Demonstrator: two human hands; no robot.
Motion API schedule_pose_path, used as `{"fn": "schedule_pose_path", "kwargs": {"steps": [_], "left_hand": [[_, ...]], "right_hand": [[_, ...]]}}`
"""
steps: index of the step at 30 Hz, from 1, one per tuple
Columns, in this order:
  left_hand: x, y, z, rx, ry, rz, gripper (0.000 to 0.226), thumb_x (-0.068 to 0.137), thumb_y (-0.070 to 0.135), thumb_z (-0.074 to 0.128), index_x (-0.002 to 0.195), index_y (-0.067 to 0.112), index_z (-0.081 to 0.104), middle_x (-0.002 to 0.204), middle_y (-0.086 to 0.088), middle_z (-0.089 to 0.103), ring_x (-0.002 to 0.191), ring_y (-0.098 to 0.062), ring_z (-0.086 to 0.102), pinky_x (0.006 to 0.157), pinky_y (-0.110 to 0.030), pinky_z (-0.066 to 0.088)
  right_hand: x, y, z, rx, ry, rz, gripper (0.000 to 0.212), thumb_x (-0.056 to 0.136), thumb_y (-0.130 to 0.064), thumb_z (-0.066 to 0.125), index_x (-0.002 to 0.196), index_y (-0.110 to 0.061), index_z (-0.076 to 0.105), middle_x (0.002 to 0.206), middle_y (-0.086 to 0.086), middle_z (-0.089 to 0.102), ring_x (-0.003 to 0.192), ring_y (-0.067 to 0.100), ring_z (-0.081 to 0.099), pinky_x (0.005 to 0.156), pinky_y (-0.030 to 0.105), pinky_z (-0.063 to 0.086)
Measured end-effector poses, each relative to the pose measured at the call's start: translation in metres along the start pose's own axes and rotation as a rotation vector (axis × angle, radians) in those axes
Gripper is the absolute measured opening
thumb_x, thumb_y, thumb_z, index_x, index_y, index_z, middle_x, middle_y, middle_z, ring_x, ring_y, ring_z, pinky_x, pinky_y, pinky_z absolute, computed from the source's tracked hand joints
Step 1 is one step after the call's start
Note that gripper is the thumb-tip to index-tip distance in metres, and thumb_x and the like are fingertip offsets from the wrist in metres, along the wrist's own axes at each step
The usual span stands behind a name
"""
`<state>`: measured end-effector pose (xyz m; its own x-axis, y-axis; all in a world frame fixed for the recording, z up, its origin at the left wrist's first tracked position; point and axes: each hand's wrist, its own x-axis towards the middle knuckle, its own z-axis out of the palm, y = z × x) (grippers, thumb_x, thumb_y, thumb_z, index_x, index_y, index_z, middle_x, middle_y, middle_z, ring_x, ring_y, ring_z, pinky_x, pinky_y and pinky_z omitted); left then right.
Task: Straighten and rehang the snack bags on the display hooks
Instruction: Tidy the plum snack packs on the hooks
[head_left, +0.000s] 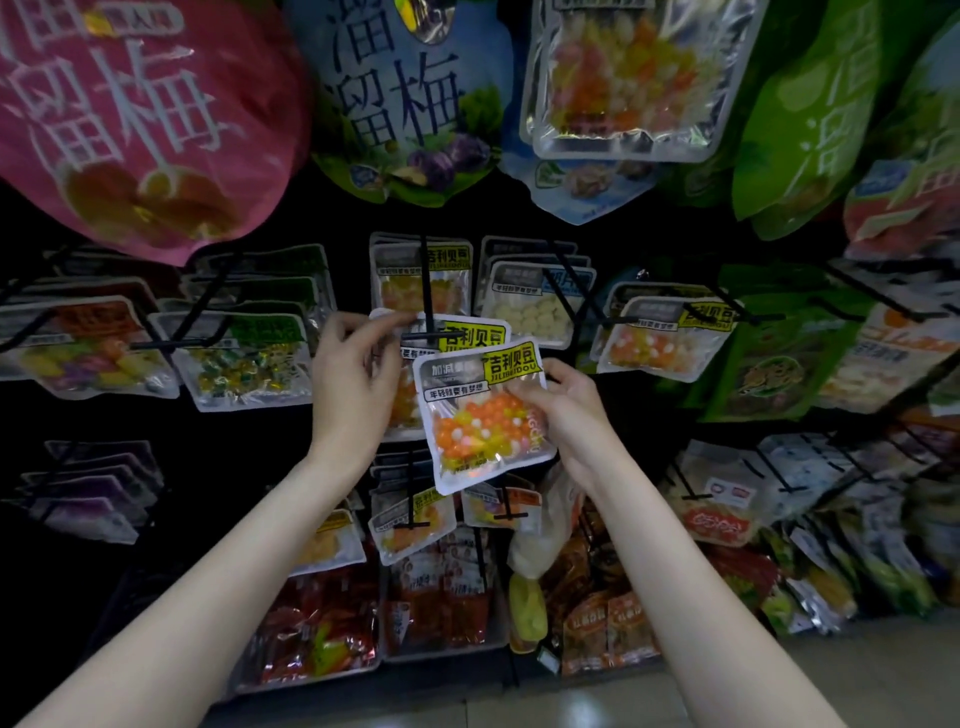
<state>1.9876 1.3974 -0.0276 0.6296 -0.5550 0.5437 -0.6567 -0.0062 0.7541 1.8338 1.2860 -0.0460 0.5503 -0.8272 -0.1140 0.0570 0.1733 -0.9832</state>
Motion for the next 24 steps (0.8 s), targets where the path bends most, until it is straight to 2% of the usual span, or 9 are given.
{"fn": "schedule_pose_path", "kwargs": {"steps": [2, 4, 7, 9, 13, 15, 18, 21, 24], "left_hand": [[-0.005, 0.004, -0.002, 0.114, -0.001, 0.081, 0.035, 0.089, -0.002, 0.051, 0.117, 0.015, 0.064, 0.107, -0.008, 0.040, 0.087, 0.002, 0.031, 0.082, 0.001, 0.026], [-0.006, 0.004, -0.003, 0.206, -0.012, 0.141, 0.038, 0.087, -0.005, 0.054, 0.119, 0.013, 0.062, 0.119, -0.015, 0.040, 0.099, 0.002, 0.028, 0.090, -0.007, 0.025], [-0.002, -0.005, -0.003, 0.301, -0.067, 0.205, 0.035, 0.087, -0.003, 0.055, 0.120, 0.009, 0.062, 0.128, -0.017, 0.040, 0.117, -0.023, 0.041, 0.096, -0.029, 0.038], [0.003, -0.006, -0.002, 0.256, -0.115, 0.234, 0.029, 0.090, 0.004, 0.055, 0.118, 0.008, 0.062, 0.123, -0.012, 0.046, 0.114, -0.025, 0.048, 0.091, -0.027, 0.042], [0.019, 0.007, -0.002, -0.028, -0.184, -0.022, 0.019, 0.085, 0.003, 0.061, 0.099, 0.016, 0.065, 0.091, 0.007, 0.058, 0.085, -0.005, 0.054, 0.070, 0.000, 0.037], [0.027, 0.008, 0.000, -0.086, -0.217, -0.096, 0.018, 0.083, 0.003, 0.064, 0.089, 0.019, 0.062, 0.083, 0.009, 0.059, 0.077, -0.003, 0.053, 0.066, -0.005, 0.040], [0.034, 0.006, 0.001, -0.133, -0.262, -0.147, 0.011, 0.082, 0.008, 0.068, 0.084, 0.019, 0.066, 0.083, 0.011, 0.062, 0.079, -0.005, 0.057, 0.066, -0.014, 0.041], [0.034, 0.008, -0.002, -0.205, -0.287, -0.254, 0.008, 0.084, 0.010, 0.065, 0.091, 0.013, 0.068, 0.090, 0.008, 0.063, 0.086, -0.008, 0.058, 0.075, -0.019, 0.046], [0.033, 0.012, -0.007, -0.211, -0.311, -0.250, 0.013, 0.083, 0.006, 0.065, 0.088, 0.017, 0.067, 0.088, 0.005, 0.063, 0.091, -0.013, 0.059, 0.083, -0.026, 0.047]], "right_hand": [[0.002, -0.001, 0.001, -0.021, -0.007, 0.029, 0.015, 0.083, -0.005, 0.066, 0.092, -0.016, 0.062, 0.087, 0.007, 0.070, 0.076, 0.020, 0.067, 0.070, 0.033, 0.056], [0.004, -0.002, 0.004, -0.047, -0.024, 0.022, 0.014, 0.083, -0.005, 0.066, 0.091, -0.016, 0.062, 0.087, 0.006, 0.070, 0.076, 0.019, 0.067, 0.071, 0.034, 0.055], [0.005, -0.002, 0.007, -0.059, -0.032, 0.025, 0.013, 0.084, -0.005, 0.065, 0.090, -0.016, 0.062, 0.084, 0.005, 0.070, 0.074, 0.018, 0.067, 0.070, 0.033, 0.055], [0.005, -0.001, 0.005, -0.049, -0.030, 0.041, 0.013, 0.083, -0.005, 0.066, 0.090, -0.016, 0.062, 0.086, 0.007, 0.070, 0.077, 0.020, 0.067, 0.073, 0.034, 0.054], [0.007, 0.000, 0.001, -0.003, -0.020, 0.060, 0.016, 0.082, -0.005, 0.067, 0.096, -0.012, 0.064, 0.093, 0.011, 0.071, 0.086, 0.025, 0.067, 0.080, 0.039, 0.054], [0.007, -0.001, 0.000, -0.005, -0.014, 0.046, 0.018, 0.082, -0.005, 0.067, 0.099, -0.011, 0.064, 0.094, 0.013, 0.071, 0.086, 0.026, 0.068, 0.080, 0.039, 0.054], [0.007, -0.002, -0.001, 0.013, 0.012, 0.023, 0.023, 0.083, -0.005, 0.066, 0.105, -0.009, 0.063, 0.100, 0.015, 0.070, 0.090, 0.028, 0.067, 0.082, 0.040, 0.054], [0.007, -0.003, -0.003, -0.002, 0.036, -0.008, 0.026, 0.084, -0.006, 0.065, 0.110, -0.008, 0.062, 0.102, 0.014, 0.070, 0.092, 0.026, 0.067, 0.080, 0.038, 0.055], [0.006, -0.005, -0.005, -0.011, 0.029, -0.025, 0.029, 0.084, -0.006, 0.066, 0.112, -0.007, 0.060, 0.103, 0.012, 0.070, 0.092, 0.023, 0.068, 0.076, 0.034, 0.056]]}}
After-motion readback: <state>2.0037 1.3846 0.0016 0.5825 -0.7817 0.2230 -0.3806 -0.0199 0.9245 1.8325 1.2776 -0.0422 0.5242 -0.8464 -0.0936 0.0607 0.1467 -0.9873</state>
